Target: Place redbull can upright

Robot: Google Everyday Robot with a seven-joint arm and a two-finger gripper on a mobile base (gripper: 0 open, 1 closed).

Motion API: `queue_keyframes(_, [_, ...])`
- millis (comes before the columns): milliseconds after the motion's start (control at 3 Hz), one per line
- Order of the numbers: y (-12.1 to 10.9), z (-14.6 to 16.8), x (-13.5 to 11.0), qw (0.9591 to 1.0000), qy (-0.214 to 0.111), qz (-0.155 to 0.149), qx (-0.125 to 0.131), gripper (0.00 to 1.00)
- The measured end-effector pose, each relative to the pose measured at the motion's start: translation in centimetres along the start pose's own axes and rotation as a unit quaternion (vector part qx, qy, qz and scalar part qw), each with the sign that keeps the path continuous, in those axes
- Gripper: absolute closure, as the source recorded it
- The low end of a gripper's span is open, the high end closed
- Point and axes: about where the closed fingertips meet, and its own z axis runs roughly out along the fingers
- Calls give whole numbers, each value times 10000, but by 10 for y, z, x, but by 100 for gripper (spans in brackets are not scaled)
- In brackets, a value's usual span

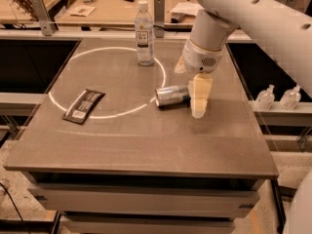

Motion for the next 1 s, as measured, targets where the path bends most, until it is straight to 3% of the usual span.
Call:
queue_keyframes(667, [-4, 16, -8, 9999, 61, -26, -130, 0])
queue_keyframes(1000, [-4, 24, -9, 9997, 70, -54, -233, 16])
